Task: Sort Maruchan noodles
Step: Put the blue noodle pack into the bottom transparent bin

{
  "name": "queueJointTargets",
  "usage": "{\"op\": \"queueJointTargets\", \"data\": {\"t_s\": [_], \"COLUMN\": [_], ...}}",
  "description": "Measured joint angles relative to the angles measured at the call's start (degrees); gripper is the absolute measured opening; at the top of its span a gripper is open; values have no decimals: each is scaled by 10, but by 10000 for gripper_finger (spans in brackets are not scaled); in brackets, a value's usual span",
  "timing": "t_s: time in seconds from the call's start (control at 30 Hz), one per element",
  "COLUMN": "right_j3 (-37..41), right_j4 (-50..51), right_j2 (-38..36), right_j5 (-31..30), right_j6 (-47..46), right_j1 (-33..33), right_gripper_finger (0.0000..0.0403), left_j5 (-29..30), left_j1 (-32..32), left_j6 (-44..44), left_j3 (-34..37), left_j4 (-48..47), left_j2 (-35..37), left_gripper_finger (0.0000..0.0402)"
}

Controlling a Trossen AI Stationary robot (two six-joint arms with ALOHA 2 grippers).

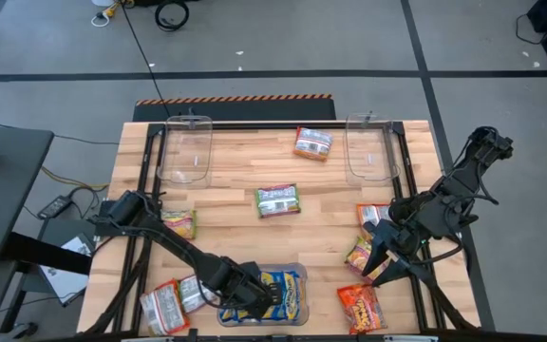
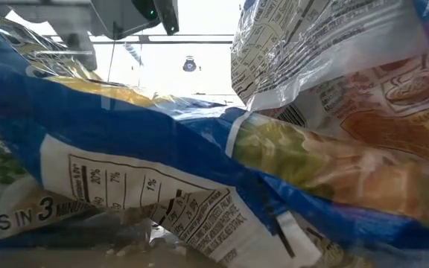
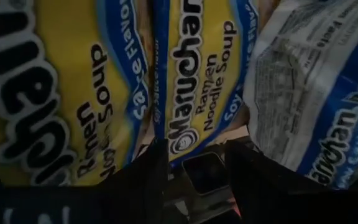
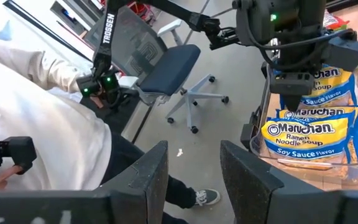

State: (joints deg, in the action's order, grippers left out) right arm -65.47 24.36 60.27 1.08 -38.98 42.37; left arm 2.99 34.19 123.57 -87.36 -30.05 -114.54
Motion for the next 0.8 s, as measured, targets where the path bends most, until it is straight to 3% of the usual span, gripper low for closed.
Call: {"op": "queueJointTargets", "data": {"t_s": [0.17,0.3,0.43,0.67,0.8], "right_j3": [0,0,0,0,0], "right_j4": [1,4,19,56,65], "right_j2": [0,0,0,0,0], "right_j5": [0,0,0,0,0], "right_j6": [1,1,2,12,13], "right_j1": [0,0,0,0,1], "right_gripper_finger": [151,151,151,151,151], "left_j5": [3,41,65,23,-3], "left_j1": [0,0,0,6,15], "left_j6": [2,3,-9,-27,-27], "left_j3": [-10,-46,-111,-264,-346], "left_j4": [-18,-29,-77,-151,-298], "left_j2": [0,0,-3,-83,-138], "left_gripper_finger": [141,129,119,117,116]}}
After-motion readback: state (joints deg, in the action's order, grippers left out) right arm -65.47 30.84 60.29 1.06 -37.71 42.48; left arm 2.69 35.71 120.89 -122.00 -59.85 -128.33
